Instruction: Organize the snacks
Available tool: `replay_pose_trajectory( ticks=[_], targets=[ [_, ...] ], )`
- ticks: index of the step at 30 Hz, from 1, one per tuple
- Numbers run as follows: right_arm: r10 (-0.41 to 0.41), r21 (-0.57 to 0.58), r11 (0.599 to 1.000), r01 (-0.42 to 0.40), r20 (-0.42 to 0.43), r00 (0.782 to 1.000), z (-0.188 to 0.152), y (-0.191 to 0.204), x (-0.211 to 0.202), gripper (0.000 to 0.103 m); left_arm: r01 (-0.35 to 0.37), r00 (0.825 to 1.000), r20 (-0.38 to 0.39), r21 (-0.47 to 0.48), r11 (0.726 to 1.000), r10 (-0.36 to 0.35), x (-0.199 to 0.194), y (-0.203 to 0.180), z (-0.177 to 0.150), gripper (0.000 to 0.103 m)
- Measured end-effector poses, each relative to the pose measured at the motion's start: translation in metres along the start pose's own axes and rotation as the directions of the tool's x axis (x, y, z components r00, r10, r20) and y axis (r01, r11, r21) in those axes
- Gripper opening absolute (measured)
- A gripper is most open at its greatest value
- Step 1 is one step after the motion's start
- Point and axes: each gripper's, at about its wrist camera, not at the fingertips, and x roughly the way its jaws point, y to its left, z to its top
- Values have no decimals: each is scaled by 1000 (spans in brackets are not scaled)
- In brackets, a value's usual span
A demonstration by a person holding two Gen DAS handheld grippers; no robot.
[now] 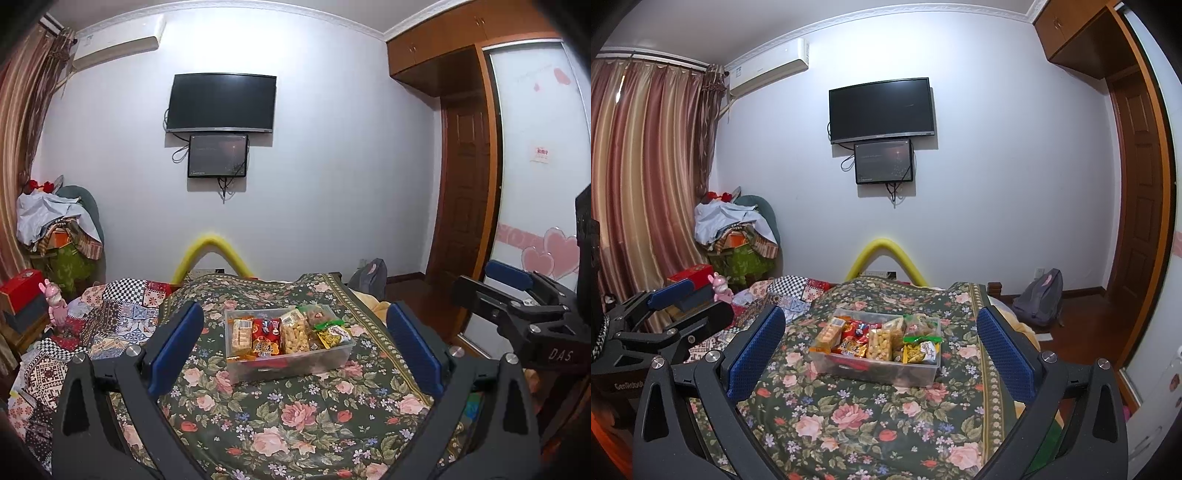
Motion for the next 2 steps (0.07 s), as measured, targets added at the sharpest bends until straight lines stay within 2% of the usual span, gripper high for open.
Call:
replay_pose_trajectory(
  ticks=[2],
  targets=[
    [-1, -1, 1000, 1, 0, 1000, 0, 0, 0, 103, 1, 1000, -8, -2, 1000, -1, 1, 0, -1, 101]
  ],
)
